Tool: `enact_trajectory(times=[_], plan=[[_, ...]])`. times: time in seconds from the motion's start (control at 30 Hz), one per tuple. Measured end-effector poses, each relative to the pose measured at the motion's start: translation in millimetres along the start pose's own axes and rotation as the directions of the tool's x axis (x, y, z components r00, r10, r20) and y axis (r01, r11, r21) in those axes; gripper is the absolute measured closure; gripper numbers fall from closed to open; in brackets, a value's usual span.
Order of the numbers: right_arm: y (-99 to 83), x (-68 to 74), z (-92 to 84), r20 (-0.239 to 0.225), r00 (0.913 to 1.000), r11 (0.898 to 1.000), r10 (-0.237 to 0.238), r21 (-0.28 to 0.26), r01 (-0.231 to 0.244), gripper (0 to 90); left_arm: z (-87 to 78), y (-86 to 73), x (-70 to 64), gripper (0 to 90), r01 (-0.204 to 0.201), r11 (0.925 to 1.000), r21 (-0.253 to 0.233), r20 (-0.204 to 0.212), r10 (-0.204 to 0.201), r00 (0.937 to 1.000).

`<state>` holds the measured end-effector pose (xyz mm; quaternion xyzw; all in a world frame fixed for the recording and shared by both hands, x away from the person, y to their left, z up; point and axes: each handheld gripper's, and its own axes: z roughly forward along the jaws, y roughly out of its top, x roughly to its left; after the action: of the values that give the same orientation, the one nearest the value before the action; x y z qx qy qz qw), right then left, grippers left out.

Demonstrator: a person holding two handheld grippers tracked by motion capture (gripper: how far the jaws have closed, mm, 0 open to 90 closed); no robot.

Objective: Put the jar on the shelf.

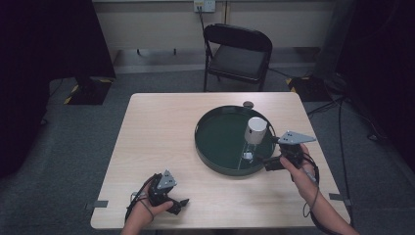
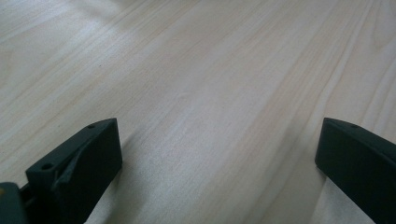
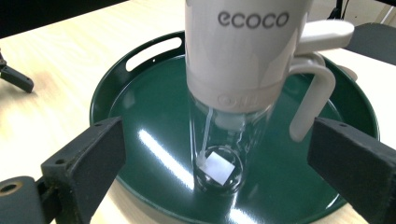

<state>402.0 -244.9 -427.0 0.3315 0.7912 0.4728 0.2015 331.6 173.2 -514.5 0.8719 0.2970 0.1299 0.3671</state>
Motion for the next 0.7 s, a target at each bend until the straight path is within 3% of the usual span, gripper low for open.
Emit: enact_trajectory(times=[0.7], plan=[[-23.7,-6.2,-17.3,0.000,0.9999,1.000,0.011,0.020,-0.011,3.7,0.0,0.0,0.0,0.0,0.000,1.0000,0.000,0.000,0.000,1.0000]])
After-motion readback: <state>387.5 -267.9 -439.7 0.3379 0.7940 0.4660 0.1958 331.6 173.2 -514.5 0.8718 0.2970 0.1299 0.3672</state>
